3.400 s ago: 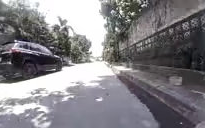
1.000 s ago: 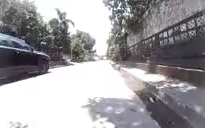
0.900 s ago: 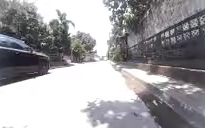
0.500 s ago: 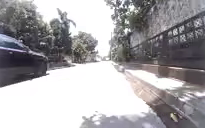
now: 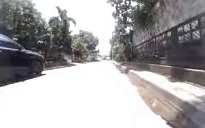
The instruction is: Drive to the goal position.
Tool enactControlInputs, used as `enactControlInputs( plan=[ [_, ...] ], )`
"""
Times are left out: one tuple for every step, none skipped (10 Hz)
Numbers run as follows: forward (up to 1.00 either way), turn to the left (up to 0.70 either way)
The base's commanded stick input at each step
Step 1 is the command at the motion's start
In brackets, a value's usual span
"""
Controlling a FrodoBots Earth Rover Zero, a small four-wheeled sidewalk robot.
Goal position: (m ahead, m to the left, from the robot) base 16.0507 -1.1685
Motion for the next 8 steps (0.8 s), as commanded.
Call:
enactControlInputs(
  plan=[
    [0.92, 0.0],
    [0.98, 0.0],
    [1.0, 0.0],
    [1.0, 0.0],
    [1.0, 0.0],
    [1.0, 0.0],
    [1.0, 0.0],
    [1.0, 0.0]
  ],
)
